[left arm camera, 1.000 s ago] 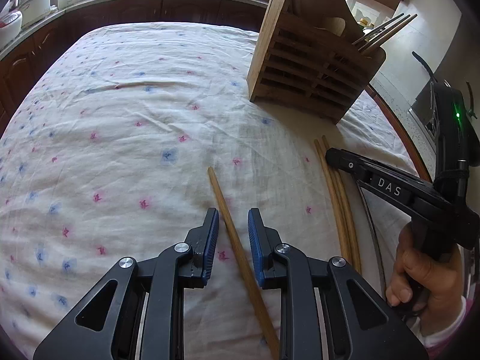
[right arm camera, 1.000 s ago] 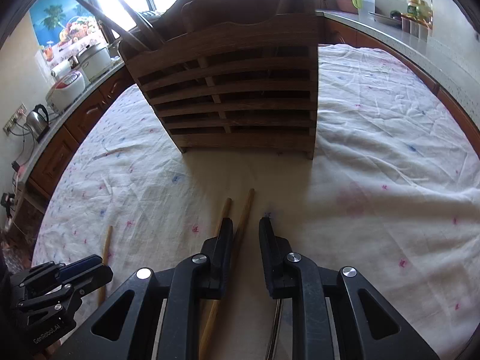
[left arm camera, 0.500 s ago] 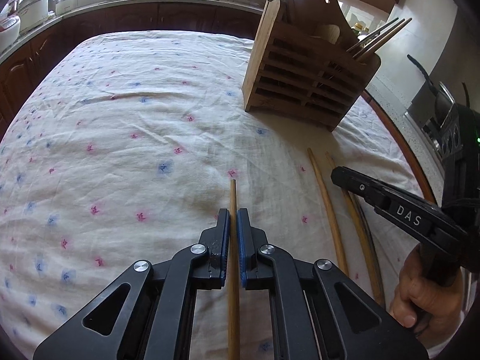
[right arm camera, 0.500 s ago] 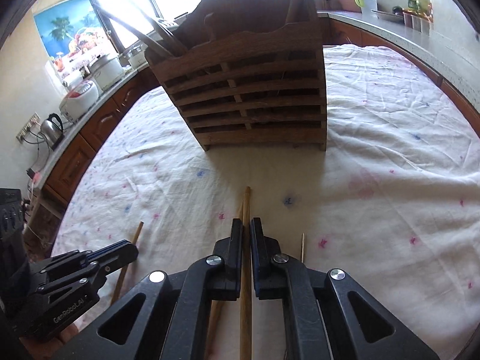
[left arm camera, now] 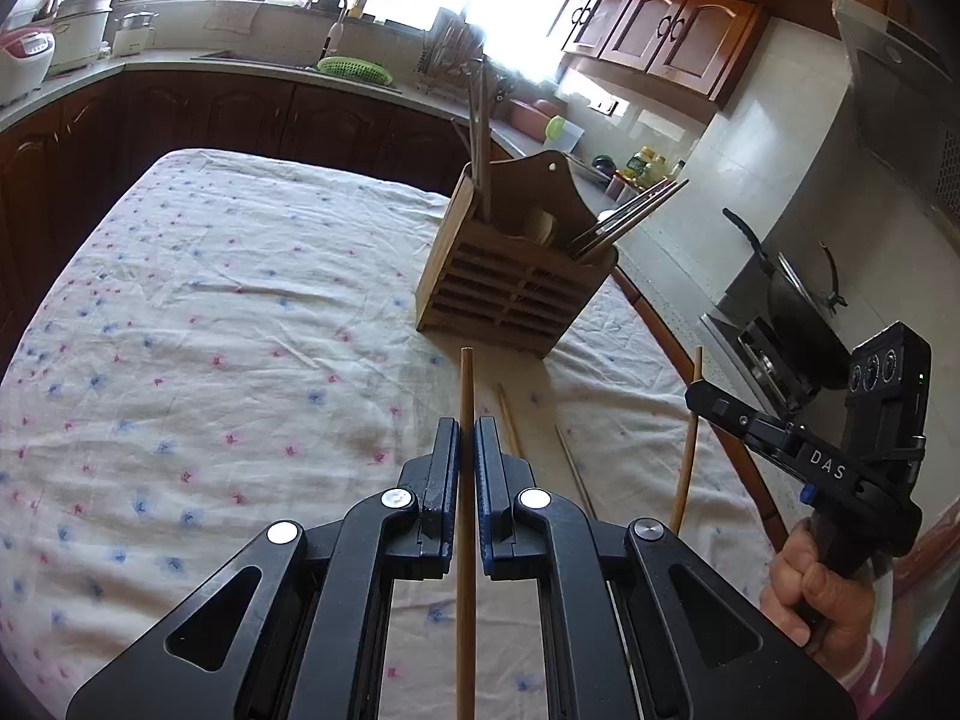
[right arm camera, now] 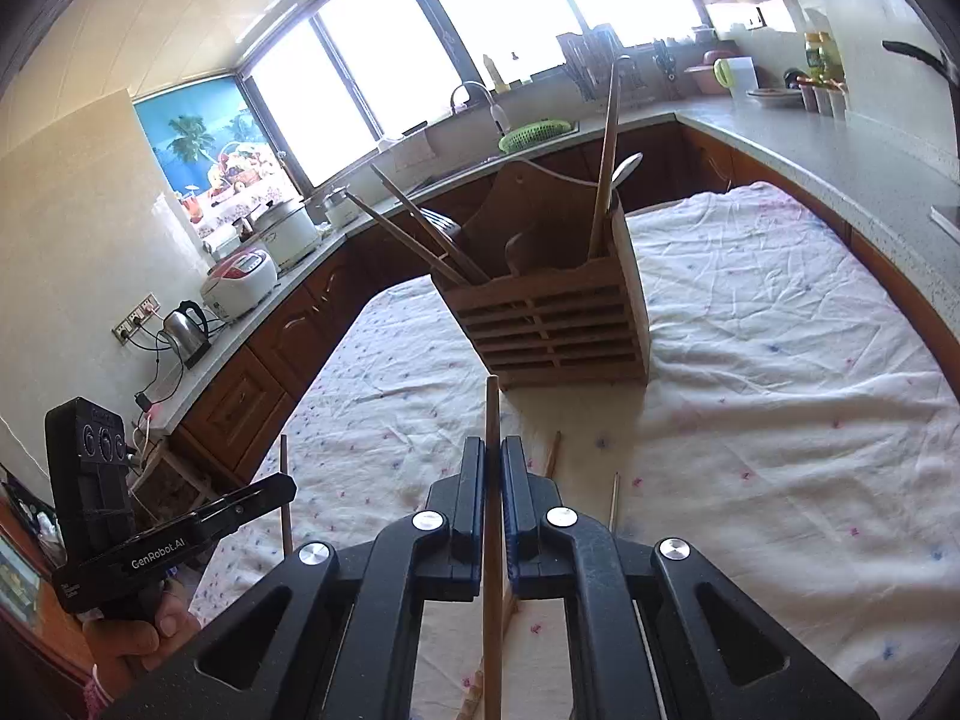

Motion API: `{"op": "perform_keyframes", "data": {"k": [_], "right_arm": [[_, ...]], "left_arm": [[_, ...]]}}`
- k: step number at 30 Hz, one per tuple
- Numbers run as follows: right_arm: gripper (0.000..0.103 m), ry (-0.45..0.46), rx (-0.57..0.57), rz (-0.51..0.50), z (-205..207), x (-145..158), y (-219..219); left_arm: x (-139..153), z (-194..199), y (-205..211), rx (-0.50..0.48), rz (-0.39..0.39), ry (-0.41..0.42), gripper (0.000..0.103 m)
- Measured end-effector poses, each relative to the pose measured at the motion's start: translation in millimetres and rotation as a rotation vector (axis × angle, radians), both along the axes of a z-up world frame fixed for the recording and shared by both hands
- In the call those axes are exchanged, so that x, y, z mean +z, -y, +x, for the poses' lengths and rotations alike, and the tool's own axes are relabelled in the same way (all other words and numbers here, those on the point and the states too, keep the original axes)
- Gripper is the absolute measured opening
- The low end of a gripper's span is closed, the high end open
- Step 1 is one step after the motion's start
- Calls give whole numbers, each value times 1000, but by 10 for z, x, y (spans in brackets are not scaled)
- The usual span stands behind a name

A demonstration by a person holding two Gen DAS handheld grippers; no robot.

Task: Organize utensils
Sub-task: 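Carry both chopsticks over the holder, lower them in and open both tools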

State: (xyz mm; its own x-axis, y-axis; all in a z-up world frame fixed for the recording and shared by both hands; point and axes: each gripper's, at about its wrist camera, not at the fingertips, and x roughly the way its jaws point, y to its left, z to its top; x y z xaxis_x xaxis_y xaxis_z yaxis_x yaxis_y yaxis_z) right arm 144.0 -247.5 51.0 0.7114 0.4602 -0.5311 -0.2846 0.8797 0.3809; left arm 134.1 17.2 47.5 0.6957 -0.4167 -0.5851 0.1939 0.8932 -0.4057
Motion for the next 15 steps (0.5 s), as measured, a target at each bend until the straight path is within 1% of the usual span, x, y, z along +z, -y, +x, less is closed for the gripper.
{"op": "perform_keyframes", "data": {"k": [9,15], "right_arm": [[6,106,-5,28,-199,428,163],[5,142,-13,27,-168,536,194]], "left_arm": [[339,-142,-52,-3,-32,87,4],[423,-126,-64,9,-31,108,4]]}}
